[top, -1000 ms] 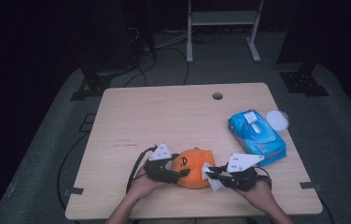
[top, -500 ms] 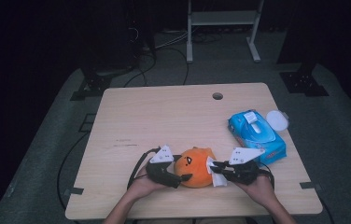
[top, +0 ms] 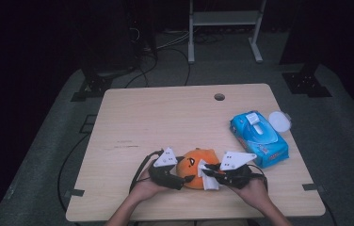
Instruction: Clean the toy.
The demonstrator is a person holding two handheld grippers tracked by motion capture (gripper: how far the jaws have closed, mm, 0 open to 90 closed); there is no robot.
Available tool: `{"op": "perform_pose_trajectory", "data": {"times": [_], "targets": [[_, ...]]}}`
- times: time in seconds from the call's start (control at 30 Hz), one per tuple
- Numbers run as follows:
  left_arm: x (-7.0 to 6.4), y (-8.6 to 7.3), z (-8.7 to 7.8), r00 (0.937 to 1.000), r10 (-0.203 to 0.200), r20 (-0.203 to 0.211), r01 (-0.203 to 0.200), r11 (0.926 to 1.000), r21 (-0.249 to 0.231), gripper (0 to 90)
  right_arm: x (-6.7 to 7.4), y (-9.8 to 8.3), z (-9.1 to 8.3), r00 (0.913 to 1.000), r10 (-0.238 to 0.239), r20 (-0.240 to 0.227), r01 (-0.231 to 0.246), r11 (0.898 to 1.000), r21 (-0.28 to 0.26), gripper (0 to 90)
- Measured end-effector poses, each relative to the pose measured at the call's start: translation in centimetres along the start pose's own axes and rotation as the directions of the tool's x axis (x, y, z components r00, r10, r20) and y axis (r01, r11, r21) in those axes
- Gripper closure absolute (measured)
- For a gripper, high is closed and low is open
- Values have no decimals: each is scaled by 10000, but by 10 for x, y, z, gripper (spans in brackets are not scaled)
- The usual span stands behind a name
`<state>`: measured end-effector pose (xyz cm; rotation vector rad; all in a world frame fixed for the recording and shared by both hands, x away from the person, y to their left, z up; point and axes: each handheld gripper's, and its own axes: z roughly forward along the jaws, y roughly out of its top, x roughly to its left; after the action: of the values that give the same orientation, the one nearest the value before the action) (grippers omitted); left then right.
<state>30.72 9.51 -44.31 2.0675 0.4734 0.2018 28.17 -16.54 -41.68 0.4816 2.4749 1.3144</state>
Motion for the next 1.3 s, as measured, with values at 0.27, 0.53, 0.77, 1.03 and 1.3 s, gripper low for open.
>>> {"op": "perform_pose_trajectory", "data": {"times": [0.27, 0.53, 0.77, 1.03, 1.3], "targets": [[-17, 9, 6, 9942, 1061, -190, -1059, 9943, 110, 251, -3, -10, -16, 9995, 168, 261, -170, 9998, 46, 801], [-16, 6, 3, 9935, 1137, 21, -1137, 9935, 43, 251, -7, -2, -9, 10000, -14, 23, 14, 10000, -31, 802], [-12, 7, 6, 9999, 134, 83, -131, 9992, -390, 266, -2, -8, -16, 9991, -260, 326, 256, 9996, 120, 803], [-16, 4, 3, 9945, 1023, 205, -1021, 9947, -103, 305, -13, 2, -7, 9997, -79, -241, 76, 9999, -124, 802], [-10, 7, 7, 10000, 54, 76, -52, 9994, -333, 234, -9, -9, -14, 9998, -36, 183, 35, 10000, 54, 804]]}}
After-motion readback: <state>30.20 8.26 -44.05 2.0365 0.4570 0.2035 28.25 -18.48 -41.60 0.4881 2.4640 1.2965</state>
